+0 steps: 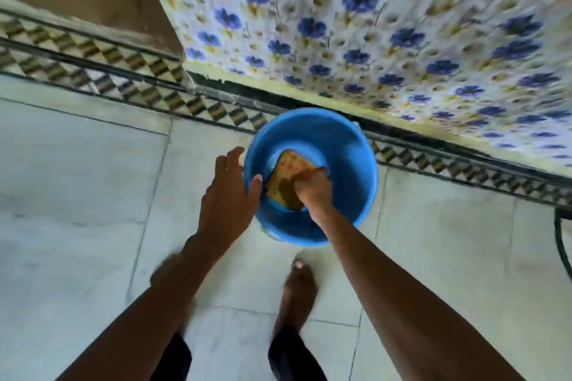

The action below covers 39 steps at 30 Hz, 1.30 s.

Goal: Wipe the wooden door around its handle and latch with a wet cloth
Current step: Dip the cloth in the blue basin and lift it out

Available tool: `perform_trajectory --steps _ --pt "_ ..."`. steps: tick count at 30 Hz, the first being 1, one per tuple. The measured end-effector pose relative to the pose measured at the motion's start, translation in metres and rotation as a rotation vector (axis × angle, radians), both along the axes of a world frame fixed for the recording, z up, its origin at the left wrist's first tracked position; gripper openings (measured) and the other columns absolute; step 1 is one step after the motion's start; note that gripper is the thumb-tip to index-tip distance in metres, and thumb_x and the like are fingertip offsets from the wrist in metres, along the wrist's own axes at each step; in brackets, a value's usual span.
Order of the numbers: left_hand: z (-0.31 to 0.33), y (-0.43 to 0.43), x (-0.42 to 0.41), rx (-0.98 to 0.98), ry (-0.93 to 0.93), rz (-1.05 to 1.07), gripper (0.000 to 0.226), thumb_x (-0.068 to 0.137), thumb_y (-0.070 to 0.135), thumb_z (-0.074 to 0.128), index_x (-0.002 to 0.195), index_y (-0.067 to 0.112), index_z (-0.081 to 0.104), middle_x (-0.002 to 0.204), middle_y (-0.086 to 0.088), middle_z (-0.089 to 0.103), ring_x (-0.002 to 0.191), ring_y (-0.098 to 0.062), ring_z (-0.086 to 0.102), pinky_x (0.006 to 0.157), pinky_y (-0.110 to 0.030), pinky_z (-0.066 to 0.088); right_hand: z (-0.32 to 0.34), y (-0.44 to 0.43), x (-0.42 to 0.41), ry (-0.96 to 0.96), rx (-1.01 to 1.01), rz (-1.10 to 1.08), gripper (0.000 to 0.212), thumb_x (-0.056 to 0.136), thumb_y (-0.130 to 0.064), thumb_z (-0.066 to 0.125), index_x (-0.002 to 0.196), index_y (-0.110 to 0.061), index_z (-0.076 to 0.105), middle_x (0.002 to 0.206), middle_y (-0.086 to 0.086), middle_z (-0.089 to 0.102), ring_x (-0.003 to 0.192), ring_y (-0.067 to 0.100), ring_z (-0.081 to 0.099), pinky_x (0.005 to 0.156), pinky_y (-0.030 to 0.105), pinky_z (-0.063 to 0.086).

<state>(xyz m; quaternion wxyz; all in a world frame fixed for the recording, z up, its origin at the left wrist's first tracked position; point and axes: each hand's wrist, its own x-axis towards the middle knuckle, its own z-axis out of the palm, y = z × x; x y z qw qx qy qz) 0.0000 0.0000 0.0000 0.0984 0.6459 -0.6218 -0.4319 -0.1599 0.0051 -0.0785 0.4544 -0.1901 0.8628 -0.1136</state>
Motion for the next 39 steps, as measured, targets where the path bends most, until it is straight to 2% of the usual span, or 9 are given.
perform_trajectory --steps 4,9,13,18,21,27,30,34,39 --pt "-0.036 -0.002 -0.006 -0.012 -0.005 -0.021 0.034 0.103 0.022 0.047 0.136 0.016 0.041 0.120 -0.009 0.062 0.103 -0.034 0.064 0.087 -0.054 0.053 -0.062 -0.009 -0.005 0.005 0.178 -0.298 0.081 0.088 -0.028 0.063 0.149 -0.001 0.017 0.153 0.021 0.031 0.140 0.034 0.036 0.115 0.039 0.028" --pt "-0.045 0.001 -0.006 -0.037 0.069 -0.009 0.033 0.105 0.022 0.043 0.138 0.018 0.039 0.108 0.002 0.065 0.096 -0.026 0.067 0.083 -0.044 0.055 -0.087 -0.009 0.005 0.049 0.047 -0.674 0.054 0.101 -0.037 0.031 0.142 -0.003 0.038 0.145 0.021 0.045 0.134 0.034 0.044 0.115 0.042 0.029" --pt "-0.048 0.002 -0.004 -0.017 0.097 -0.009 0.030 0.105 0.022 0.045 0.135 0.017 0.040 0.106 0.001 0.065 0.094 -0.026 0.068 0.081 -0.046 0.056 -0.077 -0.007 0.003 0.004 0.071 -0.427 0.046 0.088 -0.026 0.064 0.126 -0.002 0.058 0.133 0.015 0.060 0.120 0.032 0.060 0.098 0.034 0.048" --pt "-0.023 -0.010 0.004 0.210 -0.031 -0.072 0.047 0.101 0.027 0.054 0.144 0.017 0.035 0.132 -0.008 0.052 0.111 -0.030 0.061 0.093 -0.049 0.052 -0.007 -0.008 0.004 0.065 -0.133 -0.197 0.031 0.083 -0.030 0.066 0.108 -0.013 0.063 0.110 0.013 0.069 0.105 0.032 0.064 0.086 0.035 0.050" --pt "0.018 -0.017 0.012 0.129 -0.081 -0.025 0.046 0.097 0.021 0.060 0.139 0.012 0.045 0.130 -0.013 0.051 0.117 -0.032 0.055 0.093 -0.046 0.047 0.067 -0.003 0.001 -0.034 -0.252 -0.173 0.017 0.085 -0.024 0.066 0.101 -0.020 0.063 0.100 0.003 0.069 0.098 0.026 0.065 0.081 0.038 0.053" --pt "0.199 -0.051 0.043 -0.016 0.228 0.246 0.020 0.095 0.009 0.063 0.102 0.026 0.070 0.099 0.013 0.071 0.087 0.004 0.063 0.073 0.002 0.039 0.285 -0.014 0.013 -0.466 -0.383 -0.360 0.031 0.089 -0.013 0.066 0.120 -0.014 0.063 0.115 0.014 0.070 0.105 0.035 0.066 0.092 0.053 0.053" --pt "0.339 -0.066 0.074 -0.114 0.362 0.344 0.019 0.094 0.011 0.065 0.097 0.029 0.070 0.087 0.021 0.072 0.081 0.010 0.064 0.076 -0.003 0.044 0.421 -0.021 0.037 -0.597 -0.470 -0.389 0.030 0.090 -0.010 0.063 0.120 -0.015 0.062 0.119 0.013 0.069 0.103 0.029 0.068 0.091 0.047 0.055" --pt "0.516 -0.077 0.133 -0.246 0.451 0.386 0.013 0.091 0.022 0.065 0.103 0.025 0.071 0.091 0.010 0.073 0.085 -0.010 0.068 0.087 -0.037 0.055 0.589 -0.029 0.078 -0.682 -0.556 -0.446 0.039 0.090 -0.010 0.063 0.129 -0.010 0.057 0.123 0.013 0.067 0.105 0.029 0.067 0.086 0.042 0.058" --pt "0.691 -0.072 0.195 -0.235 0.662 0.414 0.015 0.091 0.013 0.064 0.104 0.019 0.069 0.092 -0.001 0.071 0.085 -0.012 0.064 0.078 -0.024 0.051 0.762 -0.034 0.133 -0.756 -0.710 -0.396 0.035 0.094 -0.009 0.059 0.129 -0.009 0.057 0.118 0.009 0.069 0.100 0.020 0.069 0.083 0.036 0.059"
